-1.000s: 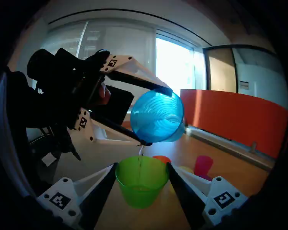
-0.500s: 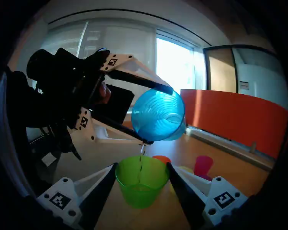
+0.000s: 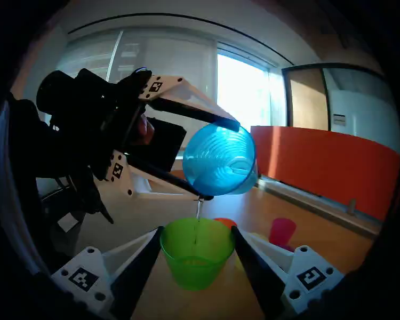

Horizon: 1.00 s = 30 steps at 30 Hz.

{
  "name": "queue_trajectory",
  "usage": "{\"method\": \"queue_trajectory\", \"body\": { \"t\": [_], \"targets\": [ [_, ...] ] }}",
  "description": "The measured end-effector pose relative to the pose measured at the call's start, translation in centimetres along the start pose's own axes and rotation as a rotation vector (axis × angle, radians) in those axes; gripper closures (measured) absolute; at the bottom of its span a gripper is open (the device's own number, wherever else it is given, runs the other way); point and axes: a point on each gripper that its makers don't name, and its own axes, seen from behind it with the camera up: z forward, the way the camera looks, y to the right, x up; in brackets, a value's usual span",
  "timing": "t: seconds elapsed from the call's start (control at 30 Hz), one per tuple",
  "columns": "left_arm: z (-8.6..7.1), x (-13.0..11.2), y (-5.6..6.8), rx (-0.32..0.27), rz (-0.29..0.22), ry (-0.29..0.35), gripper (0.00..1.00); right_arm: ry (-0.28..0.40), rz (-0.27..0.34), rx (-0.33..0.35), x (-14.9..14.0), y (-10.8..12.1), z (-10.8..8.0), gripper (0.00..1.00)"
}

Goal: Pour water

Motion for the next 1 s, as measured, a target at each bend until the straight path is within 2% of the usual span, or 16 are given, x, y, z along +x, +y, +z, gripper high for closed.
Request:
{"method": "queue_trajectory", "body": {
  "t": [0.6,1.0],
  "targets": [
    [0.13,0.04,0.56,-0.007,0.043,-0.002,0.13,0.0,-0.003,0.0,-0.18,0.01,-0.11,0.05],
    [0.14,0.44,0.11,0.004,0.058,0.005,0.13,0.001,-0.004,-0.005,-0.24,0.14,-0.31,0.05]
  ]
}}
